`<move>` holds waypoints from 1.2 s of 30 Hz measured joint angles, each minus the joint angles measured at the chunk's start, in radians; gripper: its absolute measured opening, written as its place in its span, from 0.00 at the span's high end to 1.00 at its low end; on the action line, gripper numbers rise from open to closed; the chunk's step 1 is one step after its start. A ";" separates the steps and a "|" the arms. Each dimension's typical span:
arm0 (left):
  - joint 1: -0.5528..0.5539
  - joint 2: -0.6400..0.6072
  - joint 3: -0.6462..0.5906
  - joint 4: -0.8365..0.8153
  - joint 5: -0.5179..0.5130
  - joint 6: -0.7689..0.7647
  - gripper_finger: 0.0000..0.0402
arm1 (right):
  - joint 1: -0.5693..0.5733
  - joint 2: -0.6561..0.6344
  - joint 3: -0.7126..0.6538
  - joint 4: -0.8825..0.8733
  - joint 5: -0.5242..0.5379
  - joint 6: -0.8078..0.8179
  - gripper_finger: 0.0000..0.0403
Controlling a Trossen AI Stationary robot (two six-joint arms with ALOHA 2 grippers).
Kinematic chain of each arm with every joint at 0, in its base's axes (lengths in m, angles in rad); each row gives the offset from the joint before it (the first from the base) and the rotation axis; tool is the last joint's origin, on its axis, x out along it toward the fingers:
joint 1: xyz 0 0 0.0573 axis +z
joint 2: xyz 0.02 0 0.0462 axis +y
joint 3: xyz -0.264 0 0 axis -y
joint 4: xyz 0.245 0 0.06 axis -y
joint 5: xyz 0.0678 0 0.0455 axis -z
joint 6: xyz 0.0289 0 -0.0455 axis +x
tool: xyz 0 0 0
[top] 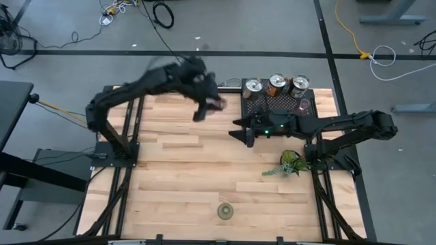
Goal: Pick & Place candle stick holders
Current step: Put the pink candle holder on the shelf aligned with the pink candle holder
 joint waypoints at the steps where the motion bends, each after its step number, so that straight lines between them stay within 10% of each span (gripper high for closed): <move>1: 0.014 -0.015 0.019 0.024 0.040 -0.040 0.67 | 0.001 -0.001 0.000 0.055 0.001 -0.020 0.02; 13: 0.021 -0.106 0.040 0.337 0.202 -0.323 0.67 | 0.002 -0.013 0.004 0.433 0.109 -0.169 0.02; 36: -0.109 -0.028 0.038 0.626 0.125 -0.412 0.67 | 0.037 0.104 0.333 0.136 0.178 -0.418 0.02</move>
